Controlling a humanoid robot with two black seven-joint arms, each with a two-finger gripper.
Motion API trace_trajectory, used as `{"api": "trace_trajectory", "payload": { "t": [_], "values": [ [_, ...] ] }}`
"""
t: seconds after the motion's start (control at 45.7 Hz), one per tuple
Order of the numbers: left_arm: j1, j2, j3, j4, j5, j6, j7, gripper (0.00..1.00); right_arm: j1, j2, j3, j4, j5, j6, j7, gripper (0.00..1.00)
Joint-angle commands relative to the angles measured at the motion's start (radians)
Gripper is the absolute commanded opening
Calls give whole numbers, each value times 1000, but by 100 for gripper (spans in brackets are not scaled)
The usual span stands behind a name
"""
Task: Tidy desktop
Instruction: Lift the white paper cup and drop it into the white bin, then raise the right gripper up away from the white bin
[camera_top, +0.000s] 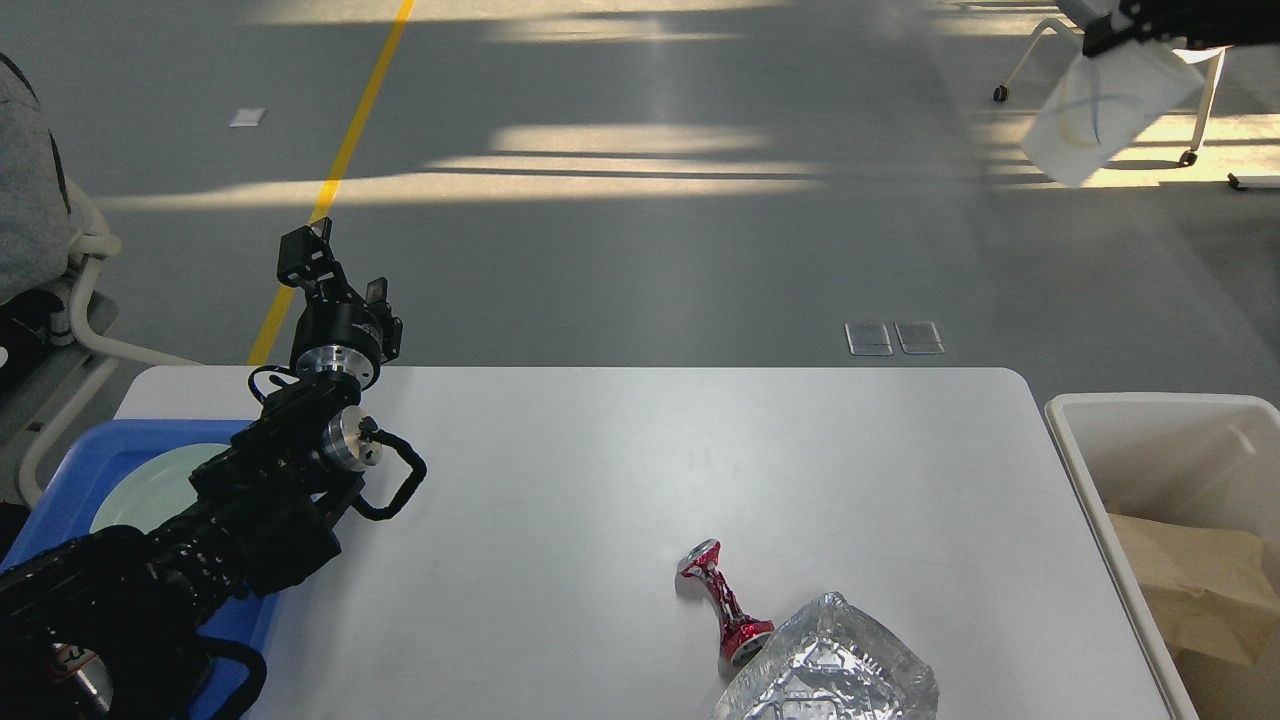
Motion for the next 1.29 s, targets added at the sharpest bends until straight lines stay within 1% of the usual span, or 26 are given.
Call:
{"api": "trace_trajectory", "payload": {
  "t": [0.0,0.066,0.153,0.35,0.416,0.438,0.525,0.547,0.591,0.613,0.7,0.722,0.744,0.766,1.072,1.159,1.269],
  "values": [
    [0,0,1,0,0,-1,0,96,-268,2,-2,-97,-23,-23,1,0],
    [0,0,1,0,0,0,0,96,-407,5,-2,-137,-23,-127,1,0],
    [0,0,1,0,0,-1,0,96,-542,8,0,-162,-22,-251,2,0],
    [0,0,1,0,0,-1,0,96,-795,13,3,-232,-20,-582,2,0],
    [0,0,1,0,0,-1,0,96,-868,32,4,-260,-19,-702,2,0],
    [0,0,1,0,0,-1,0,96,-889,42,3,-269,-19,-742,2,2],
    [0,0,-1,0,0,-1,0,96,-978,71,0,-301,-19,-874,4,19],
    [0,0,1,0,0,-1,0,96,-998,77,0,-306,-19,-898,4,24],
    [0,0,1,0,0,-1,0,96,-1027,85,1,-312,-17,-935,4,40],
    [0,0,-1,0,0,-1,0,96,-1036,88,1,-311,-17,-948,4,47],
    [0,0,-1,0,0,-1,0,96,-1047,88,6,-305,-10,-962,4,71],
    [0,0,1,0,0,-1,0,96,-1047,88,4,-302,-10,-962,4,79],
    [0,0,1,0,0,-1,0,96,-1047,88,4,-300,-7,-962,4,91],
    [0,0,-1,0,0,-1,0,96,-1047,88,4,-300,-7,-962,4,100],
    [0,0,1,0,0,-1,0,96,-1037,95,10,-285,-2,-952,4,100],
    [0,0,1,0,0,-1,0,96,-994,94,12,-216,0,-949,4,100],
    [0,0,1,0,0,-1,0,96,-857,57,-7,-87,-1,-932,2,100]
  ]
}}
